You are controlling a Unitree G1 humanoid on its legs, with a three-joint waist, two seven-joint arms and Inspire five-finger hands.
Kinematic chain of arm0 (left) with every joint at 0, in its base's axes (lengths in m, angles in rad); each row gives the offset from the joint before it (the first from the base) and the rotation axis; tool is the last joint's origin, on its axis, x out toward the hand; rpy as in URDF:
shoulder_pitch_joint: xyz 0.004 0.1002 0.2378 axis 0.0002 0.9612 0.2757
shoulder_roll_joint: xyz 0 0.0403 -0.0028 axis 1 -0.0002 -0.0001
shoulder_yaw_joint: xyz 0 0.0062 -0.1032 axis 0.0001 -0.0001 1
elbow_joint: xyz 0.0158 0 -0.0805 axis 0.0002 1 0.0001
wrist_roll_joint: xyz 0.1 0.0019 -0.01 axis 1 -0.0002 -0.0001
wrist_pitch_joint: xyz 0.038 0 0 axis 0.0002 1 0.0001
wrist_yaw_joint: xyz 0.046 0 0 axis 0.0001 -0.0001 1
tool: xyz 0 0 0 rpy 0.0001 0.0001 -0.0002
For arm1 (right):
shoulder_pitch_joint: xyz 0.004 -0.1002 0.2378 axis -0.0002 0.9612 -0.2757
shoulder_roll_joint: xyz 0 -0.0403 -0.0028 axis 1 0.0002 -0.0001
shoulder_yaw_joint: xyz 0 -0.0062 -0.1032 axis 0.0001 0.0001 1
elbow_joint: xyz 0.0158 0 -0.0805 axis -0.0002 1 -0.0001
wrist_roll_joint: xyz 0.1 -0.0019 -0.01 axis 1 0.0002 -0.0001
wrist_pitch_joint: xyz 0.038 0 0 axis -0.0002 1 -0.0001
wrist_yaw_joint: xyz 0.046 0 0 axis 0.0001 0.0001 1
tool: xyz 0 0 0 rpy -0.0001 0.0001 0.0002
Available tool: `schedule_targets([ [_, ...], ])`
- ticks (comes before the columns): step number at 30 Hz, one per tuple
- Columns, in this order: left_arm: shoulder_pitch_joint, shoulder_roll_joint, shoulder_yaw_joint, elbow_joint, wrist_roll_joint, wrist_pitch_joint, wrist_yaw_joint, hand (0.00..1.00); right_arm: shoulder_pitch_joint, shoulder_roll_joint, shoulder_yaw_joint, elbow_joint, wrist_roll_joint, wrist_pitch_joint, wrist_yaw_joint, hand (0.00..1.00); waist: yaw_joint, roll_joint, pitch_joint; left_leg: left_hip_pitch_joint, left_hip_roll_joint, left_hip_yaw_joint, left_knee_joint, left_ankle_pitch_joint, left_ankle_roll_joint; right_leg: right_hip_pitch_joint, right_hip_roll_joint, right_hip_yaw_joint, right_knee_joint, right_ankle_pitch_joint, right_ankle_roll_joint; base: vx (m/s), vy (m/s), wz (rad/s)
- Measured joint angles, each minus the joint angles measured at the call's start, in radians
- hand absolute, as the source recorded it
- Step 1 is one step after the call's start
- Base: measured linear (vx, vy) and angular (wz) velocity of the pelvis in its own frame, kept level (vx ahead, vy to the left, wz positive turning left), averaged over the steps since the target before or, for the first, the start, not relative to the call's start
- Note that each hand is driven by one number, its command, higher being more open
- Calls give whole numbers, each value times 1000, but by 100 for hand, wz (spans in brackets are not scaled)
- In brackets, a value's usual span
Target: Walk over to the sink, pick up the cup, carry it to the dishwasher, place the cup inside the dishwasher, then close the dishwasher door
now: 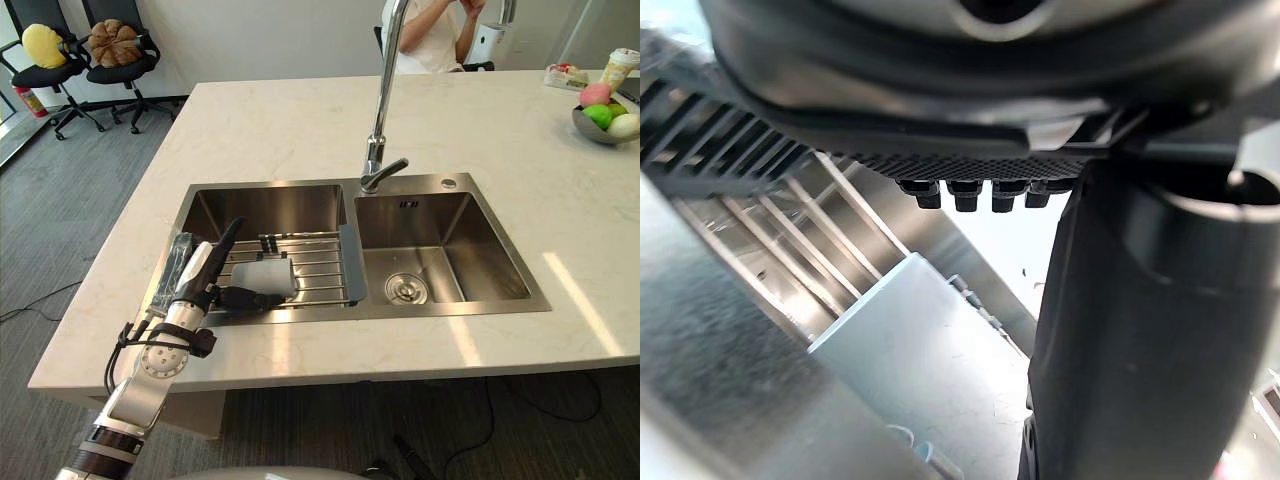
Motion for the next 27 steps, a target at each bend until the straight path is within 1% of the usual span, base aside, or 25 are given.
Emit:
schedule_targets([
  [3,0,0,-2,-1,76,-34,33,100,-3,-6,41,-6,19,2,-25,100,-1,0,0,-2,0,0,0,0,0,-2,0,0,0,0,0,0,0,0],
  [6,0,0,-9,-4,116,-54,51,100,-6,-17,87,-11,47,4,-44,100,-1,0,0,-3,0,0,0,0,0,-4,1,0,0,0,0,0,0,0],
  [14,0,23,-19,-4,132,-83,47,100,-14,-34,136,-11,57,13,-54,100,-1,0,-1,-7,0,-1,0,1,0,-8,0,-1,0,0,0,0,0,0],
  [16,-2,27,-20,-4,131,-86,30,100,-18,-40,152,-11,57,17,-58,100,-1,-1,-1,-7,0,-1,0,1,0,-8,0,-1,-1,0,0,0,0,0],
  [19,-13,59,-32,-7,95,-85,-47,100,-23,-43,152,-10,57,28,-66,100,-1,0,-2,-8,0,-1,0,1,0,-8,0,-2,-1,0,0,0,0,0],
  [21,-38,95,-39,-7,48,-76,-134,100,-26,-47,153,-11,57,37,-68,100,-1,0,-2,-8,-1,-1,0,1,0,-8,-1,-3,-1,1,1,0,0,0],
  [22,-46,106,-40,-7,40,-73,-156,100,-27,-47,153,-11,57,38,-68,100,-1,0,-2,-8,-1,-1,0,1,1,-8,-1,-3,-1,1,1,0,0,0],
  [23,-69,141,-53,-6,13,-67,-207,100,-26,-48,153,-11,57,40,-68,100,-2,0,-2,-8,-1,-1,0,1,1,-8,-1,-3,-2,1,1,0,0,0],
  [25,-99,181,-70,-1,-9,-65,-257,100,-27,-50,153,-11,57,44,-68,100,-3,0,-2,-8,-1,-1,-1,1,0,-8,-1,-3,-2,1,1,0,0,0],
  [27,-155,229,-99,29,-54,-62,-321,100,-29,-54,153,-11,56,50,-65,100,-5,0,-2,-8,-1,0,-1,1,0,-8,-1,-3,-5,1,1,0,0,0],
])
